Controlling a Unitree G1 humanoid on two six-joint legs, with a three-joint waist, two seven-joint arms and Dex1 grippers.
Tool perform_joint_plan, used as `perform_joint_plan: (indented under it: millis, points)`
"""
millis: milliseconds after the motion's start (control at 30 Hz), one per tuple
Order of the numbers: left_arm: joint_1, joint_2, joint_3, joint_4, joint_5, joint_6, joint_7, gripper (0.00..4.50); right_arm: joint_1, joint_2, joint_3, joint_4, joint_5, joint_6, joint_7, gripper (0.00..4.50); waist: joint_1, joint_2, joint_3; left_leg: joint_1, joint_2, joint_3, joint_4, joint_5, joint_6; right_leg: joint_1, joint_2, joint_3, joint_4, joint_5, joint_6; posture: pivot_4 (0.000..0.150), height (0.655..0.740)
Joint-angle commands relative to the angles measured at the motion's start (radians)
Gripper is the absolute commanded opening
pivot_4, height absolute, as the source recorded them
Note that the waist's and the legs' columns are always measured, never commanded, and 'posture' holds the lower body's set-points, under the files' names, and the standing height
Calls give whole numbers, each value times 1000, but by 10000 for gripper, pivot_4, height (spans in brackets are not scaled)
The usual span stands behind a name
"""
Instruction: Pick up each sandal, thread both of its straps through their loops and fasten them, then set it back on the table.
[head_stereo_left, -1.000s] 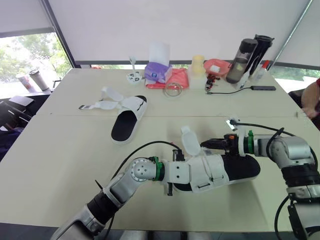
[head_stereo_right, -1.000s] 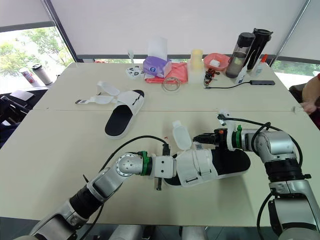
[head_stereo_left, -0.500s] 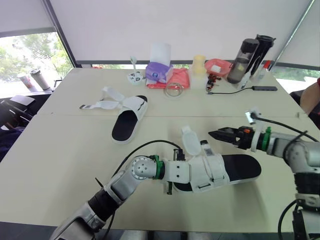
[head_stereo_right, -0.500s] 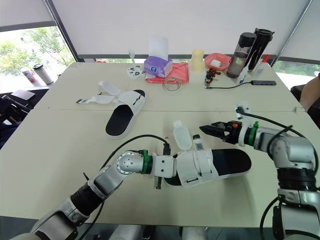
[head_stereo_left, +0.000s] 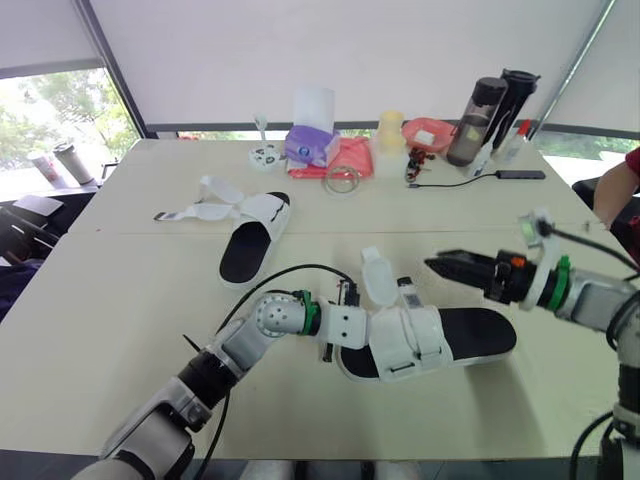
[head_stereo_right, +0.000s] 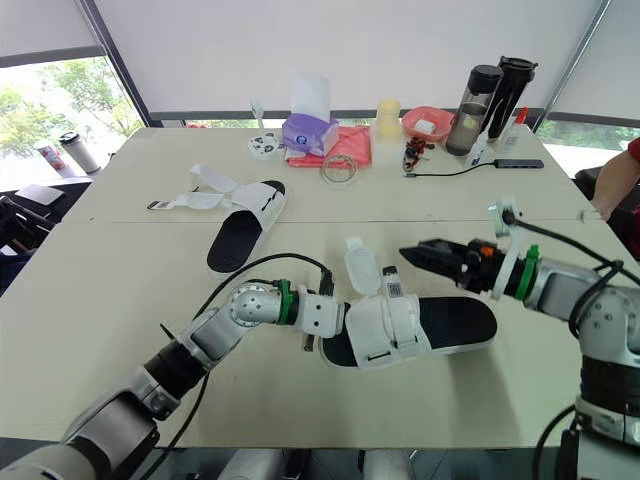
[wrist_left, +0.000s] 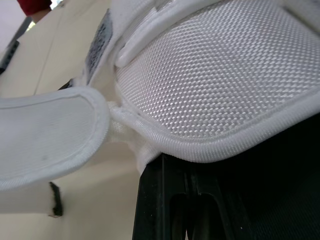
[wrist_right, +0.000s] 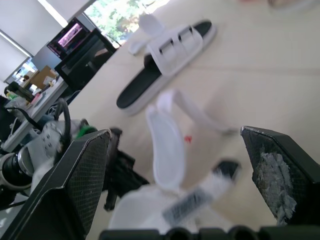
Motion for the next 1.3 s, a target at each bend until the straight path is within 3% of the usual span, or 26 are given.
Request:
perform_joint_plan:
  millis: [33,167,267,500,933,1300]
  points:
    - [-14,12,20,103,74,-15,49,0,-49,-3,37,33,-19,-29,1,44570,4,0,0,0,0,0,0,0,0,0,0,0,0,0,0,1500,7400]
    - [-24,7,18,125,97,-53,78,0,-102,6,85,88,-38,-35,3,44570,8,0,0,0,0,2,0,0,1,-1,-1,0,-1,2,-2,1500,7400]
    - [42,32,44,-4,8,0,5,0,-152,-15,188,161,-121,-47,14,44570,4,0,0,-1,0,2,0,0,1,-1,-1,1,-1,3,-2,1500,7400]
    - [162,70,90,-225,-122,162,-111,0,-230,-13,238,278,-114,42,78,44570,-4,0,1,-4,0,4,-4,0,1,-7,-1,1,0,4,1,1500,7400]
    - [150,57,40,-198,-61,220,-174,0,-425,69,194,503,-74,236,78,44570,9,0,0,-14,0,5,-1,0,1,-17,-1,2,0,6,1,1500,7400]
    - [129,39,28,-179,-4,190,-159,0,-446,38,246,520,-117,288,115,44570,11,0,0,-14,-2,5,0,0,1,-16,-2,2,0,6,2,1500,7400]
